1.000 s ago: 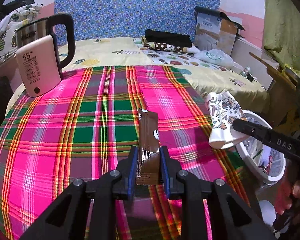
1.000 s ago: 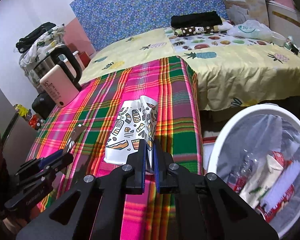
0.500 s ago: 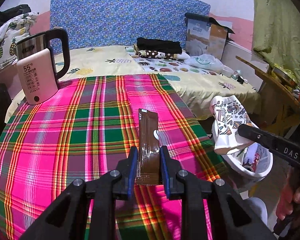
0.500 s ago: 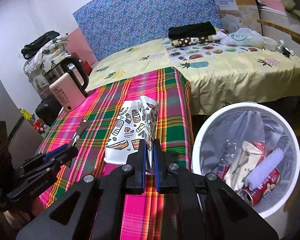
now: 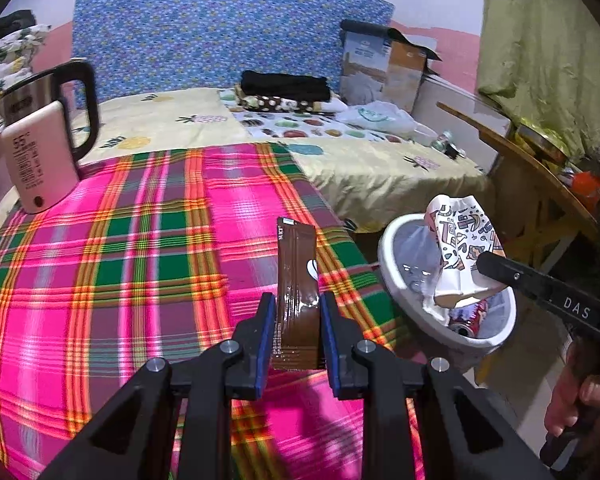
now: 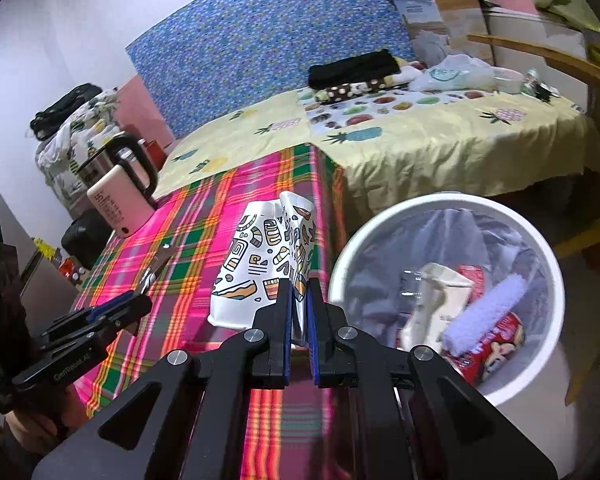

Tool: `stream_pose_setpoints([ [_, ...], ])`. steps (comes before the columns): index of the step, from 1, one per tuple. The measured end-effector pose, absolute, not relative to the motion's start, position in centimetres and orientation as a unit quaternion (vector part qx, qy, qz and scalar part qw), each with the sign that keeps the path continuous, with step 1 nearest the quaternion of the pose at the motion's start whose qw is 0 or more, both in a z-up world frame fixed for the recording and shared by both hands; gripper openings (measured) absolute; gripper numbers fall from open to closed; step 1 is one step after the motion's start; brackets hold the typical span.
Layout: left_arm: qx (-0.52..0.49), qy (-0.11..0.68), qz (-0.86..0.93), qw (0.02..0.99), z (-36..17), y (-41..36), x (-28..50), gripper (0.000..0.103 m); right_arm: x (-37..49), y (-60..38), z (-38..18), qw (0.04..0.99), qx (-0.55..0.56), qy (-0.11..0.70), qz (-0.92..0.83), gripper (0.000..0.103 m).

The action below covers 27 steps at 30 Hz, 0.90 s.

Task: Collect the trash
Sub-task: 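Carry the wrapper and paper cup over the white bin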

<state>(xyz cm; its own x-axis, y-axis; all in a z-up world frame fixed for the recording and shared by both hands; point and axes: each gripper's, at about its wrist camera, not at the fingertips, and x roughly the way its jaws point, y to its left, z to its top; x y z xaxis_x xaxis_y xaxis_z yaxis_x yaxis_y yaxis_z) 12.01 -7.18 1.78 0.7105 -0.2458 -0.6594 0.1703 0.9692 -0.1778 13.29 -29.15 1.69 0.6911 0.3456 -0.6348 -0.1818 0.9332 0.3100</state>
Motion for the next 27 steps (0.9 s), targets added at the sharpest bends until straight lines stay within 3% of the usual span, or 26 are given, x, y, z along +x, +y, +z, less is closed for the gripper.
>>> stream_pose_setpoints([
  [27, -0.002, 0.404, -0.236, 0.884, -0.6, -20.1, 17.4, 0.024, 13.2, -38.0, -0.8, 0.911, 0.157, 0.379, 0.031, 0.007],
])
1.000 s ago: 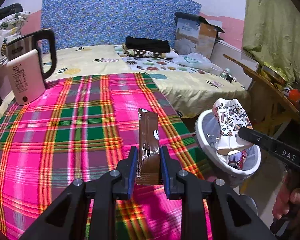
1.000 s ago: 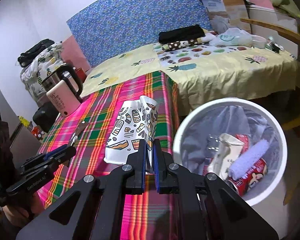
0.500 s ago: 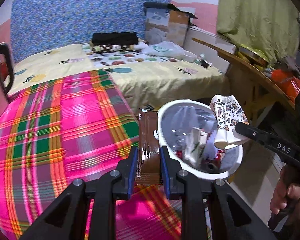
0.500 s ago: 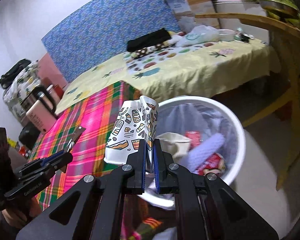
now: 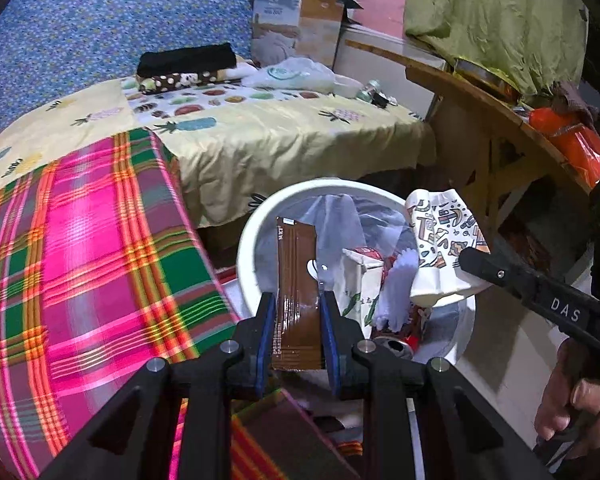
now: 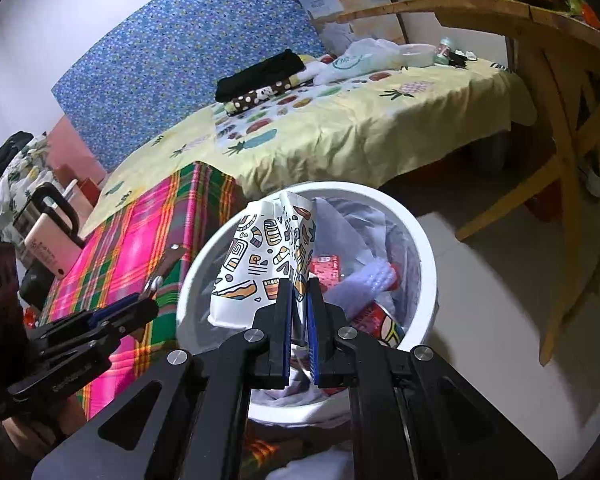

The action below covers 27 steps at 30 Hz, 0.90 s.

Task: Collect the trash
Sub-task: 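Carry the wrapper and paper cup over the white bin, then open both tools to drop the wrapper and paper cup into the bin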

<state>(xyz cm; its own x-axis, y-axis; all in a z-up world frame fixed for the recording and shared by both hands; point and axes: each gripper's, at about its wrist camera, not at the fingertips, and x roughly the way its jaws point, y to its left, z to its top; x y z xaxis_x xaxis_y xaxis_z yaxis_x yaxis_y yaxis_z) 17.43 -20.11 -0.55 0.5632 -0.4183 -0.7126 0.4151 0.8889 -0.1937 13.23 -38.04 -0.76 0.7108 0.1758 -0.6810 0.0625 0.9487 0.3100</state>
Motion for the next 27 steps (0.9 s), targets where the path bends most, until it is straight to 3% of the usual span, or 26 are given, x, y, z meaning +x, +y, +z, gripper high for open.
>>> stream_pose_setpoints([
  [10, -0.014, 0.416, -0.254, 0.873, -2.3, -21.4, 19.2, 0.026, 14.7, -38.9, -2.1, 0.897, 0.161, 0.409, 0.042, 0.007],
  [12, -0.017, 0.415, -0.257, 0.873, -2.3, -21.4, 19.2, 0.046, 14.7, -38.9, -2.1, 0.897, 0.158, 0.411, 0.043, 0.008],
  [13, -0.019, 0.413, -0.258, 0.873, -2.2, -21.3, 19.2, 0.049, 14.7, -38.8, -2.1, 0.897, 0.156, 0.411, 0.043, 0.008],
  [27, -0.026, 0.397, -0.243, 0.885, -0.5, -18.8, 17.2, 0.052, 12.9, -37.4, -0.6, 0.909, 0.126, 0.393, 0.046, 0.016],
])
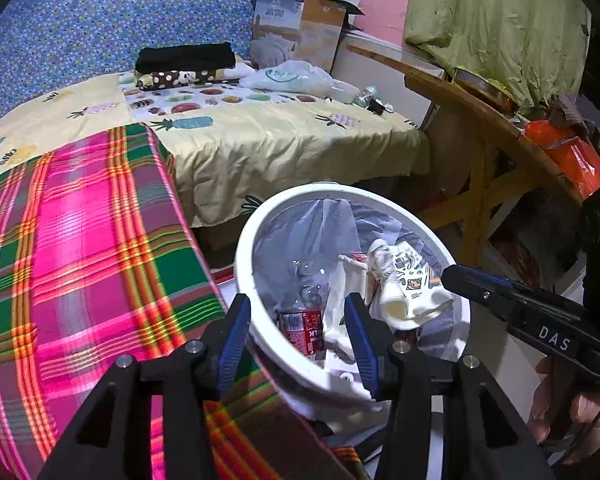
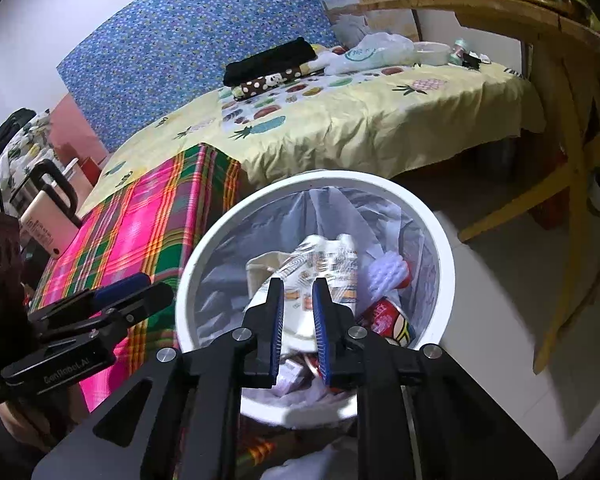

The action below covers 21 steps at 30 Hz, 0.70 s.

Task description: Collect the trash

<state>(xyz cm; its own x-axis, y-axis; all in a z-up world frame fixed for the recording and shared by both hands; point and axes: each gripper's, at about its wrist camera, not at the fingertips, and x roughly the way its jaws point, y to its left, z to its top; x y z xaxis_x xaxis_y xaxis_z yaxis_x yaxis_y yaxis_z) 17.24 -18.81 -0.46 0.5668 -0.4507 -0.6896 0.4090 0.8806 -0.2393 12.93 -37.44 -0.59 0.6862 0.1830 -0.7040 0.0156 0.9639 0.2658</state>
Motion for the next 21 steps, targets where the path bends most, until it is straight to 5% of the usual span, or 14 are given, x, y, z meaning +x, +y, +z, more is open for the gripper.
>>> stream_pose_setpoints([
  [21, -0.001, 0.348, -0.166, 0.923, 1.8, -13.6, 9.3, 0.053, 7.9, -32.1, 2.1, 0.929, 0.054, 0.360, 0.063, 0.016],
])
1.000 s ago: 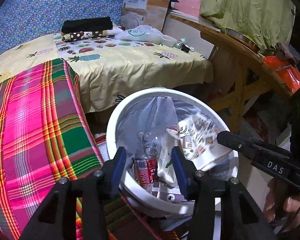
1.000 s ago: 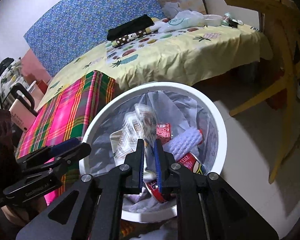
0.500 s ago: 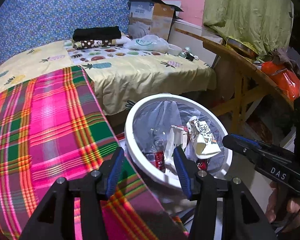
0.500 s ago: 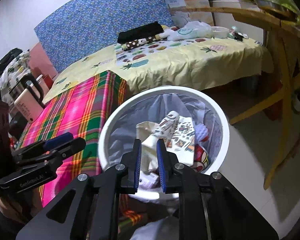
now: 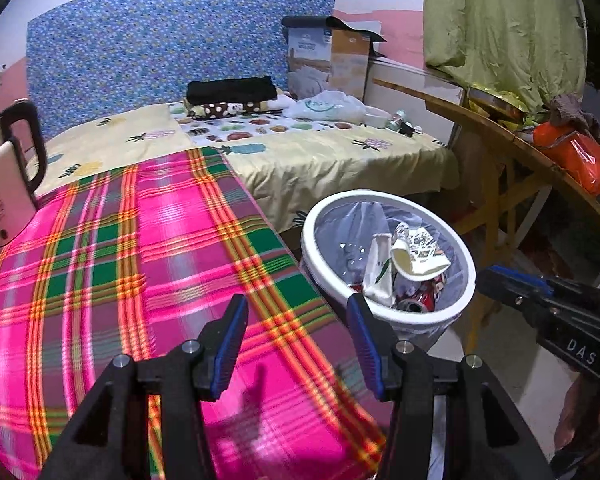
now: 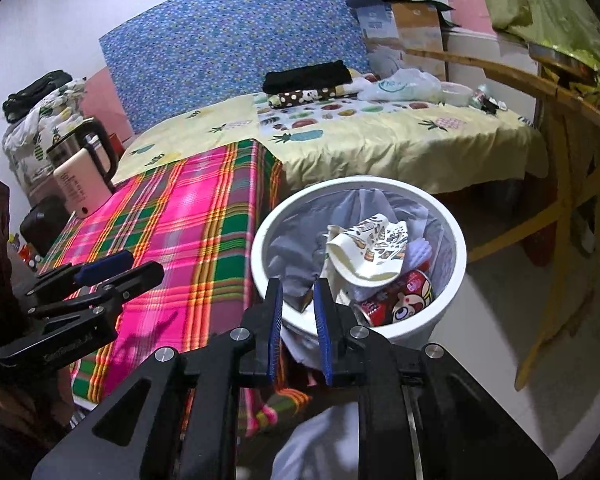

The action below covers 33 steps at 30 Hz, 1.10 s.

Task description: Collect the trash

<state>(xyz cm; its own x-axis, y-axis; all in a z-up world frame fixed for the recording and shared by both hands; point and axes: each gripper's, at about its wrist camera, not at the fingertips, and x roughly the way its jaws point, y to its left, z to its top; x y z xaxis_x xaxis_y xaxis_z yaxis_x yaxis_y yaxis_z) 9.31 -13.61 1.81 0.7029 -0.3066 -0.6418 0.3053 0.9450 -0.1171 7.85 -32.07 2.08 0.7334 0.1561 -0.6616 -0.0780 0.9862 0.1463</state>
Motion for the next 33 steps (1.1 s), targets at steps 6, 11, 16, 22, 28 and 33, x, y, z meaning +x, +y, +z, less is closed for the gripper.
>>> stream_pose_setpoints([
  [6, -0.001, 0.344, -0.153, 0.926, 1.7, -12.3, 7.4, 0.053, 6.3, -30.6, 2.1, 0.932, 0.035, 0.355, 0.062, 0.017],
  [11, -0.005, 0.347, -0.146, 0.927, 1.4, -11.6, 5.9, 0.053, 5.4, -29.7, 2.0, 0.932, 0.026, 0.356, 0.065, 0.017],
  [16, -0.004, 0.351, -0.143, 0.925, 1.1, -11.3, 4.8, 0.053, 4.4, -29.1, 2.0, 0.932, 0.021, 0.354, 0.068, 0.017],
  [22, -0.003, 0.350, -0.136, 0.927, 1.2, -10.9, 3.9, 0.053, 3.9, -28.7, 2.2, 0.934, 0.013, 0.351, 0.065, 0.017],
  [28, -0.004, 0.345, -0.129, 0.930, 1.5, -10.4, 3.5, 0.053, 3.2, -28.2, 2.2, 0.936, 0.010, 0.346, 0.067, 0.017],
  [33, -0.003, 0.341, -0.125, 0.932, 1.7, -10.4, 3.2, 0.053, 3.1, -28.0, 2.3, 0.936, 0.008, 0.344, 0.069, 0.017],
])
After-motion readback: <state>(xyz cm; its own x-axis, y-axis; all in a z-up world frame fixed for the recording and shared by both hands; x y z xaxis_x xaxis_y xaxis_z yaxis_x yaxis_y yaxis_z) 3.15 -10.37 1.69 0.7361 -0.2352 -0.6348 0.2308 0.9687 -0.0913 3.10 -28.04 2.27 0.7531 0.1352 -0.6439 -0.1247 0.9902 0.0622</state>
